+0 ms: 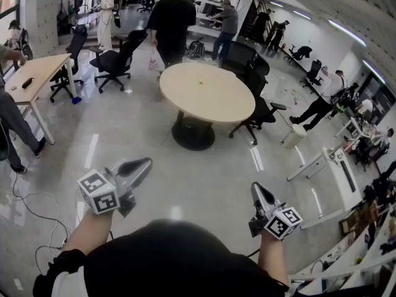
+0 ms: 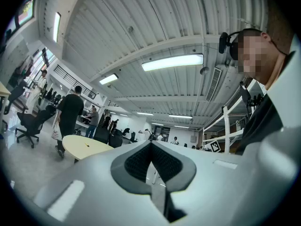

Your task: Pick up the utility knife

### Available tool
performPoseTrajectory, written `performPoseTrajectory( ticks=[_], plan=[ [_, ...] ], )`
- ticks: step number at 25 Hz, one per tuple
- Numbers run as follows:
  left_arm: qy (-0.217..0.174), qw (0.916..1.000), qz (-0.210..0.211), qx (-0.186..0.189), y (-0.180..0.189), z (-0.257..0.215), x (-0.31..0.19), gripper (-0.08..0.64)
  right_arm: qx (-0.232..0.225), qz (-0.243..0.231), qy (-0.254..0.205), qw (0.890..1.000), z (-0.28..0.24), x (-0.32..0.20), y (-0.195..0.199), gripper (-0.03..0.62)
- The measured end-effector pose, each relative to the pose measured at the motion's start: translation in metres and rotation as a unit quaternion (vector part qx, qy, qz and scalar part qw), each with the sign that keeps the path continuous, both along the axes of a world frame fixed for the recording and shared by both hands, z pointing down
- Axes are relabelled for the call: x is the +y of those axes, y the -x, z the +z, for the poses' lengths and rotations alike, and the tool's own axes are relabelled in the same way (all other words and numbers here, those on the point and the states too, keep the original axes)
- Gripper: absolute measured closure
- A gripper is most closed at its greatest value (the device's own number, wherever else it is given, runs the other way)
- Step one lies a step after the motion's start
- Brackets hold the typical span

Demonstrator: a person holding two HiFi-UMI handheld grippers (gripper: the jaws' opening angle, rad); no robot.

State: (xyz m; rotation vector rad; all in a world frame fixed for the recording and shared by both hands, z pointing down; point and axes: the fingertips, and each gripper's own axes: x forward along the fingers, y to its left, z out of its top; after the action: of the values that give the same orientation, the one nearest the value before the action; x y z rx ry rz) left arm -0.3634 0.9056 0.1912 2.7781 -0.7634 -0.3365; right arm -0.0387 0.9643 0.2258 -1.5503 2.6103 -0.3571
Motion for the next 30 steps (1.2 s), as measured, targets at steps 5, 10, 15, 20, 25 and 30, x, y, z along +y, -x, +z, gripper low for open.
performPoseTrajectory(
  ticks=[5, 10, 15, 20, 25, 30],
  plan=[
    [0.003, 0.9999, -0.011, -0.006, -0.005, -0.006, -0.001, 0.563, 0.006, -0.008, 0.002, 1.000, -0.006, -0.005, -0.003, 0.580],
    [0.004, 1.0000, -0.004, -0.008, -0.016, -0.006, 0.001, 0.563, 0.008, -0.007, 0.002, 1.000, -0.007, -0.002, -0.011, 0.580],
    [0.000, 0.9999, 0.008, -0.009, -0.027, -0.011, 0.003, 0.563, 0.017, -0.006, 0.005, 1.000, -0.009, 0.002, -0.017, 0.578],
    [0.005, 0.9998, 0.010, -0.014, -0.045, -0.008, 0.009, 0.563, 0.018, -0.013, 0.004, 1.000, -0.009, 0.010, -0.027, 0.578],
    [-0.001, 0.9997, 0.019, -0.017, -0.074, -0.008, 0.017, 0.563, 0.017, -0.018, 0.002, 1.000, -0.005, 0.024, -0.050, 0.578],
    [0.005, 0.9994, 0.029, -0.020, -0.110, -0.007, 0.030, 0.563, 0.020, -0.018, 0.011, 1.000, 0.001, 0.042, -0.077, 0.578]
  ],
)
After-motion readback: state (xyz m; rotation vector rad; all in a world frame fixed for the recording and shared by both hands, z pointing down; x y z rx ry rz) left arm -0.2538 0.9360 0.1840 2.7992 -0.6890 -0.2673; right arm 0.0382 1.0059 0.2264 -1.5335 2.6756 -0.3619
